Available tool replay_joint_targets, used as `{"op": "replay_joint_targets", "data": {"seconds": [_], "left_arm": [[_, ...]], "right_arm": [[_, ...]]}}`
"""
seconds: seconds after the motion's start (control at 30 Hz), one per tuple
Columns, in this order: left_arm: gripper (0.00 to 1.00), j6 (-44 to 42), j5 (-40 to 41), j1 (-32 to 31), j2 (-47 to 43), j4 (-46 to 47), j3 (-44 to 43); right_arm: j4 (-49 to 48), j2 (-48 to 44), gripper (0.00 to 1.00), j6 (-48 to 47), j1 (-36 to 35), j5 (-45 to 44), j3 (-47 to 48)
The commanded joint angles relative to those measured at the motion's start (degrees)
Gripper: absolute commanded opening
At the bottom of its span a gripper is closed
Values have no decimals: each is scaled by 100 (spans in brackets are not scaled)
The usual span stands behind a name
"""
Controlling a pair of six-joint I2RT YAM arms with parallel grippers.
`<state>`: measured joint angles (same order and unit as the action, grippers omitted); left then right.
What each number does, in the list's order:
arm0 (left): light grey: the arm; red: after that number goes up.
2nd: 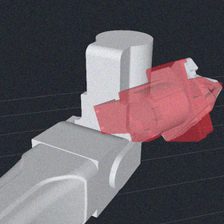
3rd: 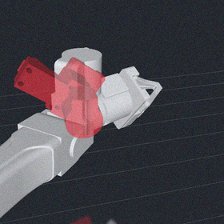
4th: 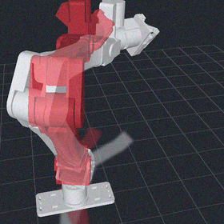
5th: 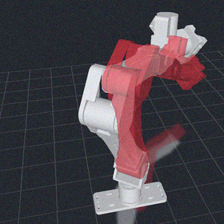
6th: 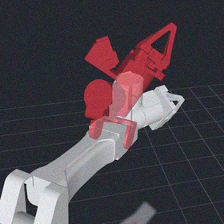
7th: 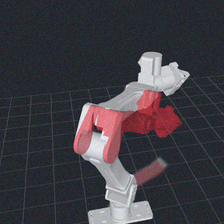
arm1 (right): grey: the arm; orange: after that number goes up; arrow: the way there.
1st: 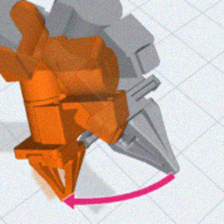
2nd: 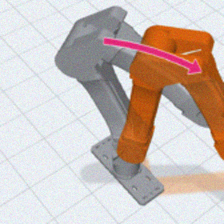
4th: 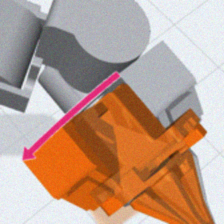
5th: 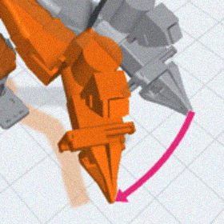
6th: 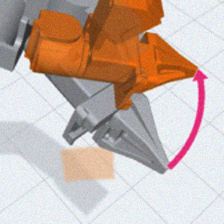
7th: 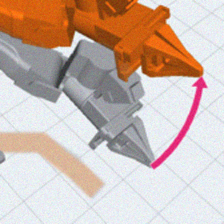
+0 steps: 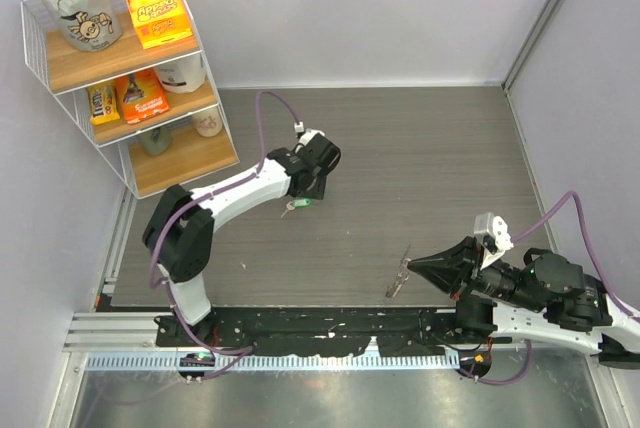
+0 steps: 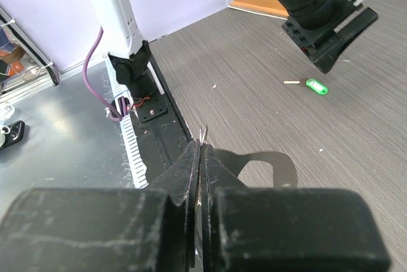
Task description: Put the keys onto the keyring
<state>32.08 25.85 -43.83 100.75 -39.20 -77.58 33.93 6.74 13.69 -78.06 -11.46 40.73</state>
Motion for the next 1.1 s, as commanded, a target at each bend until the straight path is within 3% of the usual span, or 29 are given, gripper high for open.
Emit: {"op": "replay_joint_targets", "data": {"seconds": [0.0,0.43,0.83,1.07], "left_arm": [[62,9,-422,77,532,35,-459],[59,211,-958,419,1157,299,-372],[49,255,-1064,578,1219,457,-231],[49,255,-950,595,1008,554,6]], "right_arm": [[-484,55,5,-33,-34,48,84],[-405,-85,5,-68,-34,65,23],[-449,-94,5,-86,-34,109,-56],[-466,-68,5,-121,-34,109,-83]]}}
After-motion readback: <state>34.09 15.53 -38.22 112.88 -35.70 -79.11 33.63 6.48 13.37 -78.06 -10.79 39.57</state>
